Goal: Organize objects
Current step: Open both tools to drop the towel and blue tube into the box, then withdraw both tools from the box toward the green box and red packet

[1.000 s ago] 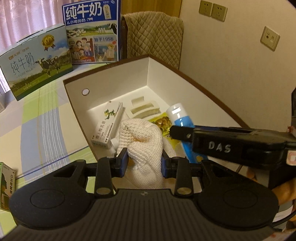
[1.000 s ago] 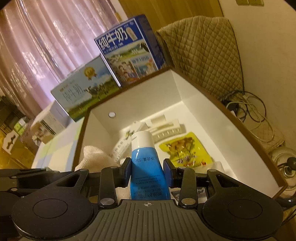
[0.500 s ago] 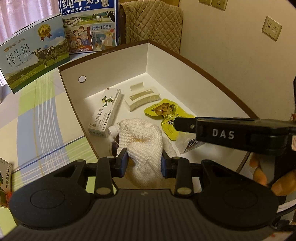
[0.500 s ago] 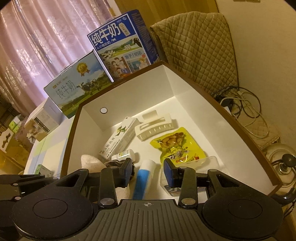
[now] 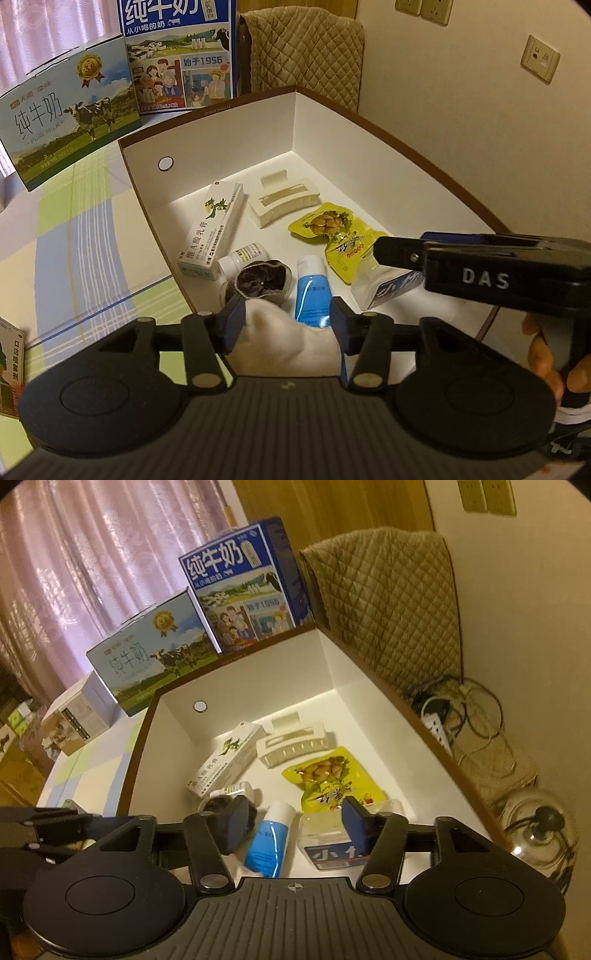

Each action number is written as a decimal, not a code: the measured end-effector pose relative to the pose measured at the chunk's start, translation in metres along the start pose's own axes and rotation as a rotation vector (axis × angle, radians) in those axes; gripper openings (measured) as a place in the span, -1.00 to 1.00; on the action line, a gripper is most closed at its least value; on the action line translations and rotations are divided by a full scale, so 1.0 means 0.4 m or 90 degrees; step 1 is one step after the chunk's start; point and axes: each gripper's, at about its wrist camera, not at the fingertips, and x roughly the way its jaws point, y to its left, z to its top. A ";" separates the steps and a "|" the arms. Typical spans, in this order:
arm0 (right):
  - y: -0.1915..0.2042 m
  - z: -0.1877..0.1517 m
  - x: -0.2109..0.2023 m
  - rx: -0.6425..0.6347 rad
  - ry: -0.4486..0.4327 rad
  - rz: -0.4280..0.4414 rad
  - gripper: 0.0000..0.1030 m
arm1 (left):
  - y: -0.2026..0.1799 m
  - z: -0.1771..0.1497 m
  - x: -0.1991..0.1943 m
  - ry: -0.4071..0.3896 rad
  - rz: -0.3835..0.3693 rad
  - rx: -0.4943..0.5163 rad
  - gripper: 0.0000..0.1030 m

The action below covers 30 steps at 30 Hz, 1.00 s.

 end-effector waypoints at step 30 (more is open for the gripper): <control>0.299 -0.112 -0.161 -0.127 -0.026 0.094 0.27 | 0.167 -0.143 -0.318 -0.101 0.024 -0.096 0.48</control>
